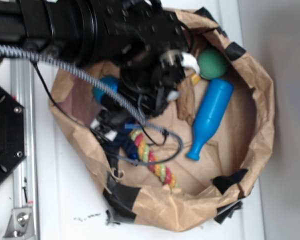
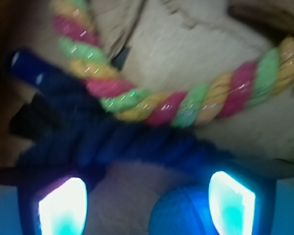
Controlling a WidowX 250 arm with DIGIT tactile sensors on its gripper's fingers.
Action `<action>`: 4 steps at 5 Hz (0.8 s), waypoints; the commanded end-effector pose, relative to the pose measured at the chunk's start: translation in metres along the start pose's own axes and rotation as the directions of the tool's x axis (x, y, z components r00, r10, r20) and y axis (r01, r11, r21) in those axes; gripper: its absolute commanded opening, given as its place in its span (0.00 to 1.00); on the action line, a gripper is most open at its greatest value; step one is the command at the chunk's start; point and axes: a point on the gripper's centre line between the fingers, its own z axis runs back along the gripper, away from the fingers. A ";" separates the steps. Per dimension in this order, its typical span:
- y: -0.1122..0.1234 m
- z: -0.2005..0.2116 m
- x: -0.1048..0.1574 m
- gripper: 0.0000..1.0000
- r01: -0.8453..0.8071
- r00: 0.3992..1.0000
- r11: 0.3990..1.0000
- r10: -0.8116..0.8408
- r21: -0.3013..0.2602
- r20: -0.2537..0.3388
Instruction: Grab the blue ball.
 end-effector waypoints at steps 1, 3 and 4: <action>-0.009 -0.002 0.002 1.00 0.050 0.998 0.999 -0.050 -0.003 0.029; -0.010 -0.030 0.015 0.42 0.011 0.998 0.997 -0.015 0.075 0.053; -0.005 -0.018 0.014 0.00 -0.003 0.998 0.996 -0.002 0.092 0.060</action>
